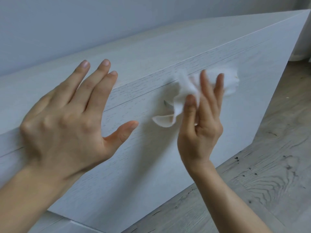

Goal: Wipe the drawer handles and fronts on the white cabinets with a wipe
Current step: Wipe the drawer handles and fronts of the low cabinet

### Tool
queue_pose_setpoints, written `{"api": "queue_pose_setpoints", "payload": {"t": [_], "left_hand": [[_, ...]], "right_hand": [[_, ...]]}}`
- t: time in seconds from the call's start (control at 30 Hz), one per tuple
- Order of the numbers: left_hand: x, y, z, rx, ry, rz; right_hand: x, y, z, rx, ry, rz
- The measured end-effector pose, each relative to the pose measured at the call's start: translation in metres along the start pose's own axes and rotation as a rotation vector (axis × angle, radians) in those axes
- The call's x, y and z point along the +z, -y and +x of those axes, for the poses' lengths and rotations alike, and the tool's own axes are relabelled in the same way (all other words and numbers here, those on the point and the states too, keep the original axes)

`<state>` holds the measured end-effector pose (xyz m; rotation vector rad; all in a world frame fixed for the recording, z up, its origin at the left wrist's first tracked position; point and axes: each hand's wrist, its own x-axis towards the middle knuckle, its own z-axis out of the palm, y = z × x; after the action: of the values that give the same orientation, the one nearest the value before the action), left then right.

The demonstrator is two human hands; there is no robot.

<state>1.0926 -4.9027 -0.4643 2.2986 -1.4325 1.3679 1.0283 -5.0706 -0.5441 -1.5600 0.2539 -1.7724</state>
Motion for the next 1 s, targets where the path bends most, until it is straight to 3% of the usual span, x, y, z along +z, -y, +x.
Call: {"api": "queue_pose_setpoints", "payload": {"t": [0.1, 0.27, 0.4, 0.57, 0.9, 1.0], "left_hand": [[0.001, 0.001, 0.0, 0.012, -0.001, -0.011], [0.001, 0.0, 0.0, 0.011, -0.002, -0.009], [0.001, 0.002, 0.0, 0.01, -0.006, -0.021], [0.001, 0.0, 0.0, -0.001, -0.011, -0.005], [0.001, 0.0, 0.0, 0.017, -0.035, 0.02], [0.0, -0.001, 0.0, 0.017, -0.032, 0.016]], "right_hand": [[-0.001, -0.001, -0.01, -0.233, 0.147, -0.073], [-0.01, -0.017, 0.012, -0.087, -0.033, -0.068], [-0.007, -0.006, -0.004, -0.243, 0.129, -0.077], [-0.001, -0.006, 0.0, -0.167, 0.029, -0.077], [-0.005, -0.004, -0.001, -0.199, 0.19, -0.162], [-0.005, -0.009, 0.003, -0.118, 0.085, -0.145]]}}
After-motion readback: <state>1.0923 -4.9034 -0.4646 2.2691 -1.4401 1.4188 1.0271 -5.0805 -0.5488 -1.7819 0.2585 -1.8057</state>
